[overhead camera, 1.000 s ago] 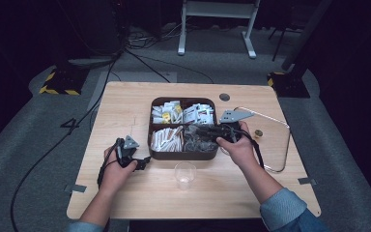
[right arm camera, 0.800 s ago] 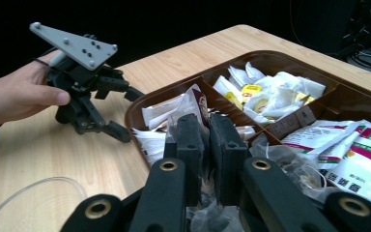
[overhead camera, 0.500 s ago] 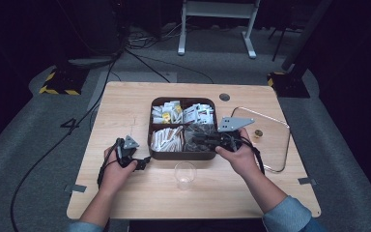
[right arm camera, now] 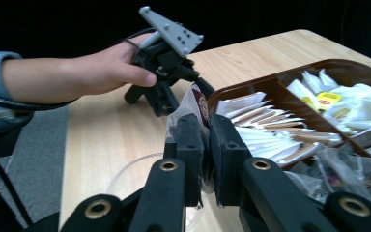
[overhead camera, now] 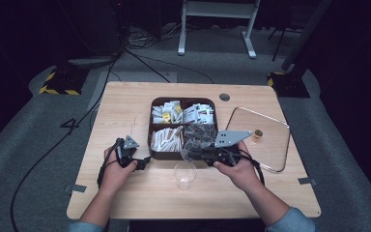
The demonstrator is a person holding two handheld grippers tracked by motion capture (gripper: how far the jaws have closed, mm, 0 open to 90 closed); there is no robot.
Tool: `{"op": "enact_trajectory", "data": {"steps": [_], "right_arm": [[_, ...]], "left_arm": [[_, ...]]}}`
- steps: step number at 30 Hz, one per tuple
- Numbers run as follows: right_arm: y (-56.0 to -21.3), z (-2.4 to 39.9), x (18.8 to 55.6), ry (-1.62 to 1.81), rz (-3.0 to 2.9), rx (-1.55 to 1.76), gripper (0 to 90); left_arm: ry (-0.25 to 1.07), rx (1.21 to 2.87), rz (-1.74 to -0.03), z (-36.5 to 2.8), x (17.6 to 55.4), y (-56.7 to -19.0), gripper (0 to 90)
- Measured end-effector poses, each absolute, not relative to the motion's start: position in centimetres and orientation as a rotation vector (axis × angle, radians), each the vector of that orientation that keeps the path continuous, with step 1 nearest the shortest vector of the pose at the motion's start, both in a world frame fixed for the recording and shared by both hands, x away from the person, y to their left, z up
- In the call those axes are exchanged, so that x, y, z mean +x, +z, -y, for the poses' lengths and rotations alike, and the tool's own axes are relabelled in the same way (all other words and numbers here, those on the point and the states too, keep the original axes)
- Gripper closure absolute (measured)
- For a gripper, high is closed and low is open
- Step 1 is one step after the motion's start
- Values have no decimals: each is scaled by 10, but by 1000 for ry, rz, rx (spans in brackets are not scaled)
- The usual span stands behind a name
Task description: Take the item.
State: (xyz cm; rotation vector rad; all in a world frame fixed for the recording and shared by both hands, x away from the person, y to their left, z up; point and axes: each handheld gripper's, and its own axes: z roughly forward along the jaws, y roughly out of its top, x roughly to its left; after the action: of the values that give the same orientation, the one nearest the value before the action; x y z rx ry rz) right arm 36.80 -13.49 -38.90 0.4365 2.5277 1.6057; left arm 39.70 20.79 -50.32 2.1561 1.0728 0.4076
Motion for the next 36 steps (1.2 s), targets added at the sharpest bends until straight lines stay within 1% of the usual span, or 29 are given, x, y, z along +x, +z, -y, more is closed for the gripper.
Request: {"op": "enact_trajectory", "data": {"steps": [12, 24, 36], "right_arm": [[-398, 126, 355, 1589, -2573, 406, 841], [-416, 117, 353, 1551, -2640, 408, 841], [-426, 113, 352, 1511, -2684, 408, 840]], "left_arm": [[408, 2157, -1074, -208, 397, -503, 203], [407, 2157, -1073, -208, 397, -503, 202], [408, 2155, -1073, -208, 397, -503, 203]]}}
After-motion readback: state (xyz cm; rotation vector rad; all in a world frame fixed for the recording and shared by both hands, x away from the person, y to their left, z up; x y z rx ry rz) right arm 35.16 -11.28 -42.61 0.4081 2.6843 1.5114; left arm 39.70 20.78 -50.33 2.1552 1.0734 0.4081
